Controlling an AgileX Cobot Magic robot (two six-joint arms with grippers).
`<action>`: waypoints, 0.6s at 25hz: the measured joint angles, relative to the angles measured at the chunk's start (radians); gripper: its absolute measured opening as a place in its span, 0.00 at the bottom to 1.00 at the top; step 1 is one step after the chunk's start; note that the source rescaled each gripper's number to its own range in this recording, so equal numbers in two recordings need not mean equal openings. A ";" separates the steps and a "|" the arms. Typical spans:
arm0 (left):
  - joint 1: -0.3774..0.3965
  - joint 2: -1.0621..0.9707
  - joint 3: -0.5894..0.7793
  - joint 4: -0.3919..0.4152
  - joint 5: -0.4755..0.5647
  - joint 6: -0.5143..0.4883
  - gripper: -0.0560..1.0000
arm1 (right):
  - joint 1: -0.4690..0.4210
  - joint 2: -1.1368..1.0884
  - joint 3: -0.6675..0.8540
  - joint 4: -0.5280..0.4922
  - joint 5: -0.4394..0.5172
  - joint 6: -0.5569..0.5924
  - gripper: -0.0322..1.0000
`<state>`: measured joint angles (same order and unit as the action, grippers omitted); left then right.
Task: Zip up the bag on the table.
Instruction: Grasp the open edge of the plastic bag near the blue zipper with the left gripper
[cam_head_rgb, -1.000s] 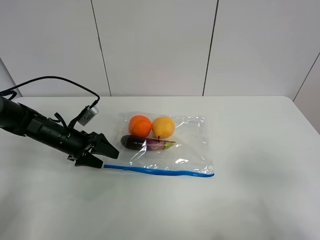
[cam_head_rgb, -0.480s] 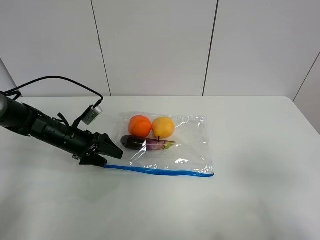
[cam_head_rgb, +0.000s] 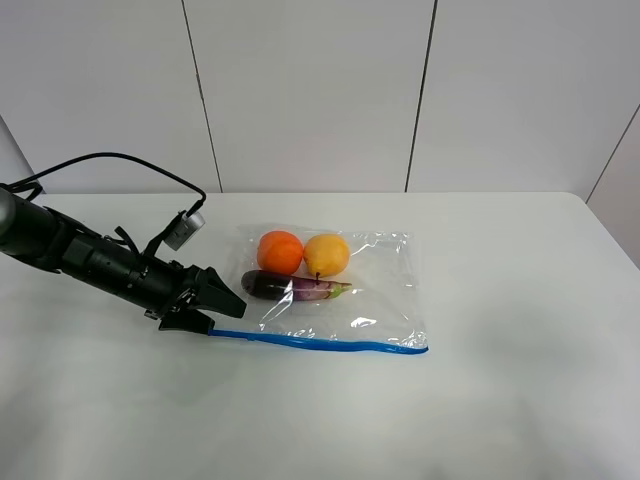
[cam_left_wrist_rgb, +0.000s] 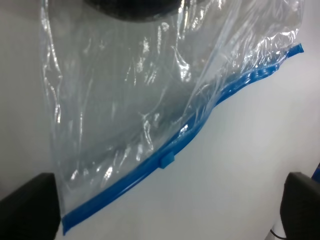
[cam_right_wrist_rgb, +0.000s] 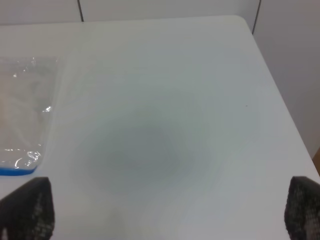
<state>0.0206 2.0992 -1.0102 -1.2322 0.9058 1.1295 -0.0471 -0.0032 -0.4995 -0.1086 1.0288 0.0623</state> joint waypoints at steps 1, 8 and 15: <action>0.000 0.010 0.000 0.000 0.004 0.000 1.00 | 0.000 0.000 0.000 0.000 0.000 0.000 1.00; 0.000 0.041 0.000 -0.067 0.063 0.025 1.00 | 0.000 0.000 0.000 0.000 0.000 0.000 1.00; 0.000 0.041 0.000 -0.049 0.049 0.033 0.67 | 0.000 0.000 0.000 0.000 0.000 0.000 1.00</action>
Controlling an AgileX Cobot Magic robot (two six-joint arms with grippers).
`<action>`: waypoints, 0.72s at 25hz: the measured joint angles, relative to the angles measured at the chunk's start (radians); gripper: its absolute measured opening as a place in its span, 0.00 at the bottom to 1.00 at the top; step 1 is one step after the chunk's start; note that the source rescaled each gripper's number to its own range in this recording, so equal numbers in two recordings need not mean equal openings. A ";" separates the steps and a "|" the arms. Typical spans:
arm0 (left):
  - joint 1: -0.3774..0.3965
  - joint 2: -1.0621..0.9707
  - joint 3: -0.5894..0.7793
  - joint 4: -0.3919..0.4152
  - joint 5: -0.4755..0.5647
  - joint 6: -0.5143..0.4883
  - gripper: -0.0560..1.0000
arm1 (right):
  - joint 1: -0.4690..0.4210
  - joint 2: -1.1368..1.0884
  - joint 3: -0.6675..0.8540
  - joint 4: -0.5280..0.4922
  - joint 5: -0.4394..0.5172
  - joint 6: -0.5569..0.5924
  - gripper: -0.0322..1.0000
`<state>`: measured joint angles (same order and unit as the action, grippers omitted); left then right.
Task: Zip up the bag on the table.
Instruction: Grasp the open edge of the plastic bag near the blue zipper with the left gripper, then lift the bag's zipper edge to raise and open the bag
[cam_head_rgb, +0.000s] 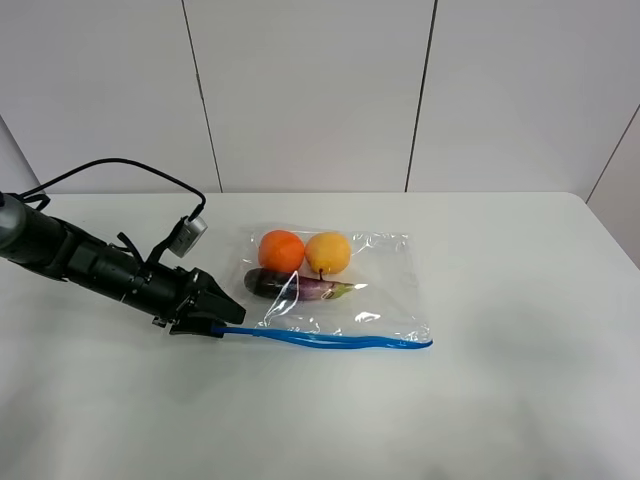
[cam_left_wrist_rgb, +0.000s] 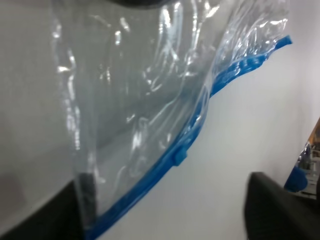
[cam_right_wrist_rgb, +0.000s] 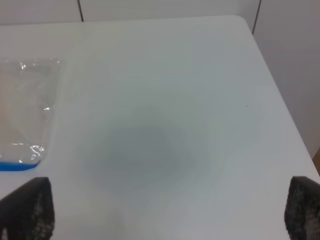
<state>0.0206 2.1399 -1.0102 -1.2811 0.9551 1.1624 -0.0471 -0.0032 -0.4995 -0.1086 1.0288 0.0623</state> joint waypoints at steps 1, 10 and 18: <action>0.000 0.000 0.000 0.001 0.000 -0.001 0.60 | 0.000 0.000 0.000 0.000 0.000 0.000 1.00; 0.000 0.000 0.000 -0.039 0.069 -0.047 0.06 | 0.000 0.000 0.000 0.000 0.000 0.000 1.00; 0.000 0.000 0.000 -0.166 0.216 -0.155 0.05 | 0.000 0.000 0.000 0.000 0.000 0.000 1.00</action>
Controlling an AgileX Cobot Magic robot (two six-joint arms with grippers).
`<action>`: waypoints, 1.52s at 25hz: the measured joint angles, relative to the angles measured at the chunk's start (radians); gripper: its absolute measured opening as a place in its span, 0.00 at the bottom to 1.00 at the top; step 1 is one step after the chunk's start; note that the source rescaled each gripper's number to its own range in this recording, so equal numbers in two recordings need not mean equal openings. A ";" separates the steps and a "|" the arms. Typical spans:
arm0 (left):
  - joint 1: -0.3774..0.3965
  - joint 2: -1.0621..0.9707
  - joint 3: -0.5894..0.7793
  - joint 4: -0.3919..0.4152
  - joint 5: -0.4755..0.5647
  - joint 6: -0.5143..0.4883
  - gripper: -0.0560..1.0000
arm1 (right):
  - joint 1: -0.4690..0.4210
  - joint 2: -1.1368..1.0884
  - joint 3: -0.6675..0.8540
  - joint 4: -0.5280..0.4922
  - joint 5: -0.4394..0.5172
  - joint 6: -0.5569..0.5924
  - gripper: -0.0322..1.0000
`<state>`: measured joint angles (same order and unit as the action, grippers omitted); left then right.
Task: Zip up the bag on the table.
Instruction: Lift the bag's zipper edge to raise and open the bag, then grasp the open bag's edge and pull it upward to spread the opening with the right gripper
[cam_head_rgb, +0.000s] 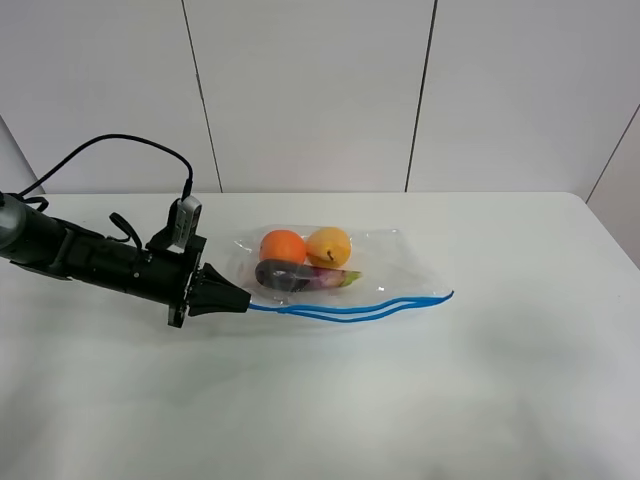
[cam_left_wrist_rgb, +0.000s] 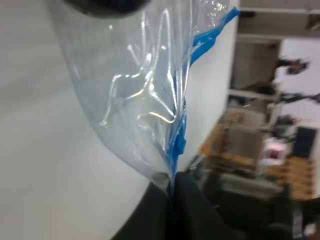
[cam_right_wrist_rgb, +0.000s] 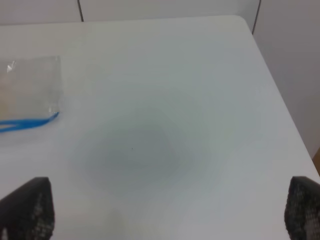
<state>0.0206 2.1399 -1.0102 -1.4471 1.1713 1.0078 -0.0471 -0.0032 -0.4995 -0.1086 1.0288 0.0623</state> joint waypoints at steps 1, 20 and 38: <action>0.000 0.000 0.000 -0.024 0.014 -0.025 0.05 | 0.000 0.000 0.000 0.000 0.000 0.000 1.00; 0.013 -0.131 -0.010 -0.277 0.026 -0.401 0.05 | 0.000 0.479 -0.307 0.245 -0.027 -0.370 1.00; 0.043 -0.131 -0.010 -0.277 0.025 -0.401 0.05 | 0.350 1.552 -0.973 0.643 -0.093 -0.948 1.00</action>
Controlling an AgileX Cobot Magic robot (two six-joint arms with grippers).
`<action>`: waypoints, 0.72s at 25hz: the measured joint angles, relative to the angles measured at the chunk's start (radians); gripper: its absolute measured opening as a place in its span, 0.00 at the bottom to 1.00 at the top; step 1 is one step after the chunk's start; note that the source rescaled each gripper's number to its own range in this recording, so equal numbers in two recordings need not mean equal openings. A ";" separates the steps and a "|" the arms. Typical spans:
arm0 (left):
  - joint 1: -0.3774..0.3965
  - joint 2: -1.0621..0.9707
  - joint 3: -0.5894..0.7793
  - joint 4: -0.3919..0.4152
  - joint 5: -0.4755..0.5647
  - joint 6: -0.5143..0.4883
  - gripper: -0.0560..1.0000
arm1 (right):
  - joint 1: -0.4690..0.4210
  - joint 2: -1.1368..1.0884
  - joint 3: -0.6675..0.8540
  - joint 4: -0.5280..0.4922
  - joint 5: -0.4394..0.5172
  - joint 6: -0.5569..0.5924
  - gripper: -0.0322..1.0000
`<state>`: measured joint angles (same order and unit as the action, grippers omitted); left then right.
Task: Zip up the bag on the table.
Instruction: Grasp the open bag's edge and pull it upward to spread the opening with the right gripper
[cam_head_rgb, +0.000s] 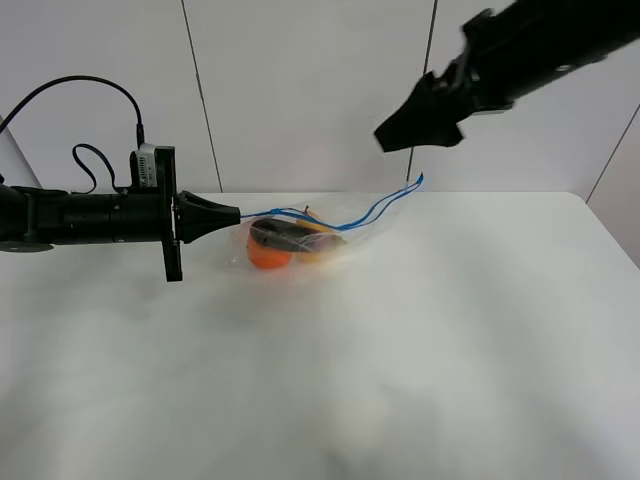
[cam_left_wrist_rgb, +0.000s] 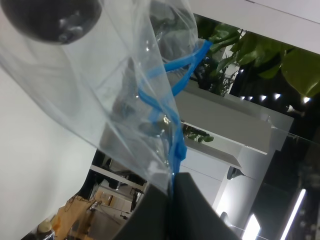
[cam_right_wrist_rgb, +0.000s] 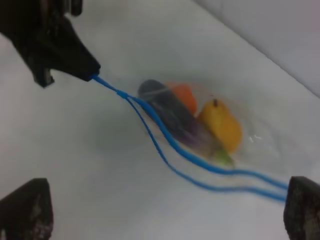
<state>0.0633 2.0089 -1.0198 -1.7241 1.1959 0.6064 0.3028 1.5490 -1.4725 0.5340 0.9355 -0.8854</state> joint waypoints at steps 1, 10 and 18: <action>0.000 0.000 0.000 0.000 0.000 0.000 0.05 | 0.040 0.051 -0.049 -0.067 -0.005 0.016 1.00; 0.001 0.000 0.000 0.000 0.000 -0.007 0.05 | 0.325 0.392 -0.317 -0.358 -0.031 0.073 1.00; 0.001 0.000 0.000 0.000 0.000 -0.017 0.05 | 0.417 0.454 -0.334 -0.438 -0.056 0.074 1.00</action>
<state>0.0640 2.0089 -1.0198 -1.7243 1.1959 0.5893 0.7199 2.0032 -1.8063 0.0963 0.8795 -0.8113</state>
